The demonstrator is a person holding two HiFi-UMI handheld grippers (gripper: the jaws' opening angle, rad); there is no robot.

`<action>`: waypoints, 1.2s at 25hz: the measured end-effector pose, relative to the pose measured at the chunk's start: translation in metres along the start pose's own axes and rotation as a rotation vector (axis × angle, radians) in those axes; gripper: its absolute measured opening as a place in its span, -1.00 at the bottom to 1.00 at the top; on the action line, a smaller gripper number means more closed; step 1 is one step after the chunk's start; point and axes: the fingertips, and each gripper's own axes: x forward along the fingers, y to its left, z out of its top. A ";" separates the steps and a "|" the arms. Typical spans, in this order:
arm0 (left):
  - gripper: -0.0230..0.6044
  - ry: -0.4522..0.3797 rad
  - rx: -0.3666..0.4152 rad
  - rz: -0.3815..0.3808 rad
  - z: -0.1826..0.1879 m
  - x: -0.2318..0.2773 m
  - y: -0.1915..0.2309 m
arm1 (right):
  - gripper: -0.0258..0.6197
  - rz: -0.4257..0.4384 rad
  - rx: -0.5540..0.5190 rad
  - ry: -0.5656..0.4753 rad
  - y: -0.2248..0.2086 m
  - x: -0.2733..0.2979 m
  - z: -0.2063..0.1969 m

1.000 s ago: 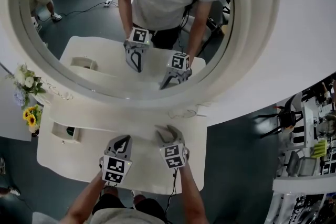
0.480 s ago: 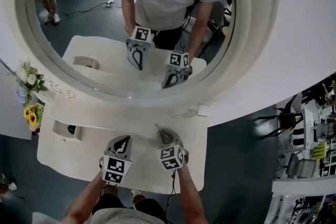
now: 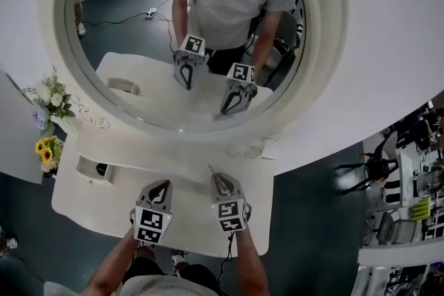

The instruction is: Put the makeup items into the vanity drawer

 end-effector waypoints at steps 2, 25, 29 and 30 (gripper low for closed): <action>-0.93 -0.014 -0.002 0.017 0.002 -0.010 0.004 | -0.75 0.003 -0.010 -0.032 0.008 -0.008 0.013; -0.93 -0.067 -0.147 0.368 -0.051 -0.169 0.125 | -0.74 0.378 -0.191 -0.220 0.229 -0.005 0.123; -0.93 -0.064 -0.176 0.424 -0.065 -0.191 0.152 | -0.74 0.455 -0.245 -0.217 0.274 0.011 0.135; -0.93 -0.062 -0.183 0.436 -0.070 -0.196 0.159 | -0.74 0.472 -0.254 -0.216 0.285 0.014 0.137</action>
